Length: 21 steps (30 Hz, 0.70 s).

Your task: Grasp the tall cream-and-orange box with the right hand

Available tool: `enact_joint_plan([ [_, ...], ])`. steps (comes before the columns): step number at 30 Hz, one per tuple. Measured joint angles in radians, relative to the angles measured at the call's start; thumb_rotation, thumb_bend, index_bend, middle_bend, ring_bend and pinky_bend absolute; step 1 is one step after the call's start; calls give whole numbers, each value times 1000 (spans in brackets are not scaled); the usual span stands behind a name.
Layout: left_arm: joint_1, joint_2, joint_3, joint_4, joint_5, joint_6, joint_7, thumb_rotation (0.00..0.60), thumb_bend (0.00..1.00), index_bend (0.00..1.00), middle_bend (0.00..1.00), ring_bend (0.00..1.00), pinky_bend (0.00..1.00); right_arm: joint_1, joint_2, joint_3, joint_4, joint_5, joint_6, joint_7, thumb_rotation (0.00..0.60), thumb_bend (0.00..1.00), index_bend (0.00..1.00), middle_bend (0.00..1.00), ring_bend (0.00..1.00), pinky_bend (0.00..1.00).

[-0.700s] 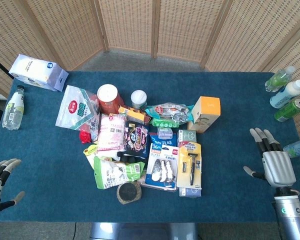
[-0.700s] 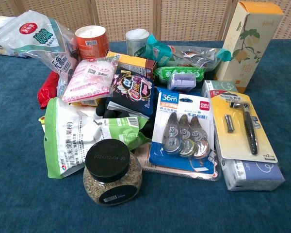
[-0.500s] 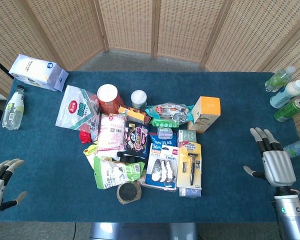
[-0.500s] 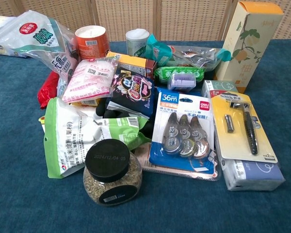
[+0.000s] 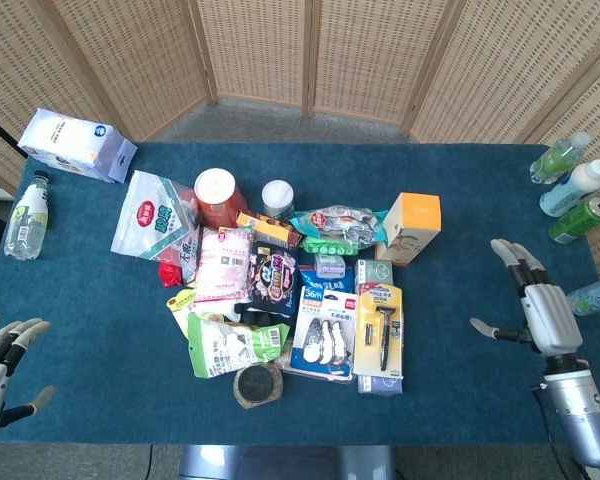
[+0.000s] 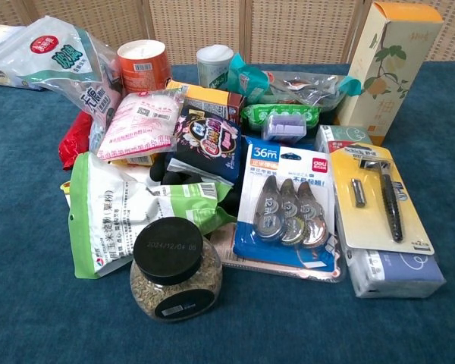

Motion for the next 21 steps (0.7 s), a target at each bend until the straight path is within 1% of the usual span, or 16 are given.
enact_joint_plan([
  [3,6,-1,5,4,8,7,-2,600,258,178,219,188,0,49,-1,27,15,5,-55,85,600,61,0,0,0,111],
  [6,11,-3,9,6,12,10,-3,600,256,178,219,188,0,108,-5,52,46,18,-129,128,600,61,0,0,0,109],
  [11,14,-4,11,0,13,11,9,600,257,178,219,188,0,214,-22,93,129,59,-257,129,600,61,0,0,0,99],
  [14,13,-5,11,-8,12,7,24,600,256,178,219,188,0,265,-34,113,184,87,-310,127,600,62,0,0,0,81],
  [21,9,-10,9,-32,17,-4,61,600,256,178,219,188,0,334,-60,135,302,152,-423,119,592,62,0,0,0,76],
])
